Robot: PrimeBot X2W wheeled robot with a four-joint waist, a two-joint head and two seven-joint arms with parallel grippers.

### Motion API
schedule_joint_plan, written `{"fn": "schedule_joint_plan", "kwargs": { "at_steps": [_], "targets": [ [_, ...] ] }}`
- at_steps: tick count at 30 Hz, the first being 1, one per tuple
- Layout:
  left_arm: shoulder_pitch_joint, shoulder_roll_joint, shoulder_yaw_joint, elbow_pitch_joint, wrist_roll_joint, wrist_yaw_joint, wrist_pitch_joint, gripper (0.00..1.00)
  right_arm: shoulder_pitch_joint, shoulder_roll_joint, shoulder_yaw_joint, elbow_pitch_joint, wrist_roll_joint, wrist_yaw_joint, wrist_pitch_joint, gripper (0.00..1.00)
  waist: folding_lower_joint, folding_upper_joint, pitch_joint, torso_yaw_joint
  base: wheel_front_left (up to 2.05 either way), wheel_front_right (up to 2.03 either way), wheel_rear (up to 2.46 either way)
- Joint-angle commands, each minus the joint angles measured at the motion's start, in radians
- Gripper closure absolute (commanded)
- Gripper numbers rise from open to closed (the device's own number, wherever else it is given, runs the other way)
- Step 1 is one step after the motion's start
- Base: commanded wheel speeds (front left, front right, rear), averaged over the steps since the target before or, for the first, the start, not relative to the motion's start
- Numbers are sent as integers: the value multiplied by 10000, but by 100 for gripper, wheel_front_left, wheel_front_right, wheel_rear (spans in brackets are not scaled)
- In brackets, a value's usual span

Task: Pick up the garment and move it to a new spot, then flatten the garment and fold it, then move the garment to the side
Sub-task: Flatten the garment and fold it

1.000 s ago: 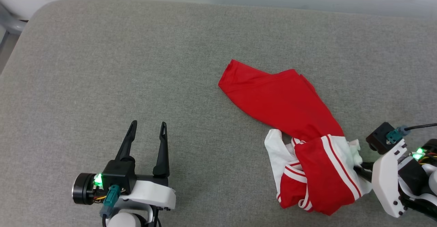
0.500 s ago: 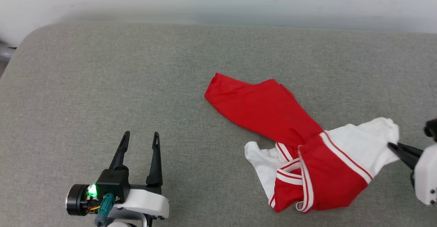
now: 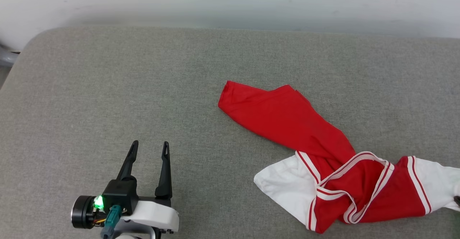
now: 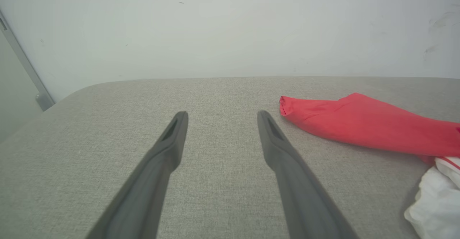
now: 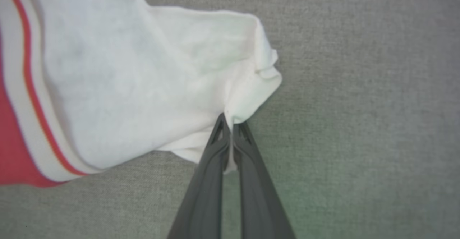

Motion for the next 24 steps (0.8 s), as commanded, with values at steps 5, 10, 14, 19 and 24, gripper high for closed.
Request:
{"fn": "schedule_joint_plan", "kwargs": {
  "at_steps": [5,10,14,19,24],
  "targets": [
    [169,-17,41,62,-47,40,-26,0,-48,317,-267,409,-517,-24,-920,0,-1,0,-225,-30,0,0,0],
    [309,-17,53,51,11,-37,-26,0,-604,726,-1139,432,-1456,-20,-2645,0,-1,0,-504,-90,0,0,0],
    [376,-16,45,8,62,-96,-26,0,-943,1222,-2150,149,-2514,-20,-3611,0,-1,0,-754,-103,0,0,0],
    [400,11,72,-122,211,-232,-26,0,-593,2633,-3984,-1394,-3869,-18,-3921,0,-1,0,-981,-143,0,0,0],
    [179,148,10,-253,356,-425,-26,0,436,4321,-5348,-3788,-5526,-20,-3935,0,-1,0,-1062,-198,0,0,0]
  ]
}}
